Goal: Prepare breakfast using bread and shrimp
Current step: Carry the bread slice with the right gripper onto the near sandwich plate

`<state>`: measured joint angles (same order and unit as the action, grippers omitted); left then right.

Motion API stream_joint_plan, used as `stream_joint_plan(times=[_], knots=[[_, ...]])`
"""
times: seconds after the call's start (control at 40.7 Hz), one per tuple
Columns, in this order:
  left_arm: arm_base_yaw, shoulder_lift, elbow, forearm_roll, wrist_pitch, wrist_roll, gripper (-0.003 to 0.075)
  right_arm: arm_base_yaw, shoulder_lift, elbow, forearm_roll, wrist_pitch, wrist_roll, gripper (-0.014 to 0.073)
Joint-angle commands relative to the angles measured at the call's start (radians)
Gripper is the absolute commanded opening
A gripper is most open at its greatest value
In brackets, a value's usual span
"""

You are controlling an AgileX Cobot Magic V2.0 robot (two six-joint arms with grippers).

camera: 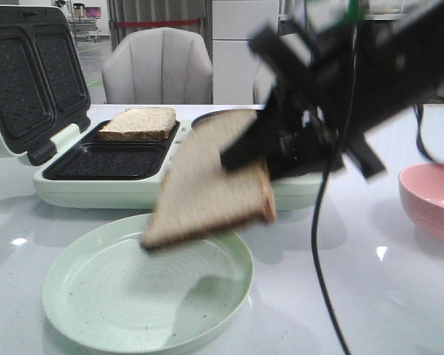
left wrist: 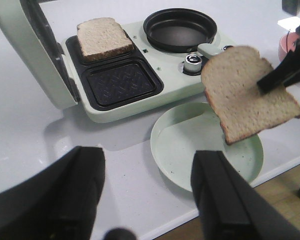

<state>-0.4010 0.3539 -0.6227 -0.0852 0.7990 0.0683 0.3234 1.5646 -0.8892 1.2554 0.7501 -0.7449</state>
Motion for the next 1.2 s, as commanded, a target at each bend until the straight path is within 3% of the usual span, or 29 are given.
stream_joint_plan(times=[0.0, 0.295, 0.688, 0.909, 0.983, 1.18], knots=[[-0.006, 0.008, -0.026, -0.01, -0.088, -0.002, 0.0434, -0.001, -0.071, -0.106, 0.058, 0.065, -0.014, 0.0035], [-0.006, 0.008, -0.026, -0.01, -0.088, -0.002, 0.0434, 0.079, 0.04, -0.384, 0.115, -0.061, -0.014, 0.0035], [-0.006, 0.008, -0.026, -0.01, -0.088, -0.002, 0.0434, 0.119, 0.459, -0.849, 0.109, 0.04, 0.039, 0.0036], [-0.006, 0.008, -0.026, -0.01, -0.085, -0.002, 0.0434, 0.12, 0.594, -0.95, 0.043, 0.036, 0.144, 0.0039], [-0.006, 0.008, -0.026, -0.01, -0.082, -0.002, 0.0434, 0.12, 0.615, -0.952, 0.038, 0.014, 0.144, 0.0102], [-0.006, 0.008, -0.026, -0.01, -0.082, -0.002, 0.0434, 0.12, 0.628, -0.952, 0.033, -0.014, 0.144, 0.0482]])
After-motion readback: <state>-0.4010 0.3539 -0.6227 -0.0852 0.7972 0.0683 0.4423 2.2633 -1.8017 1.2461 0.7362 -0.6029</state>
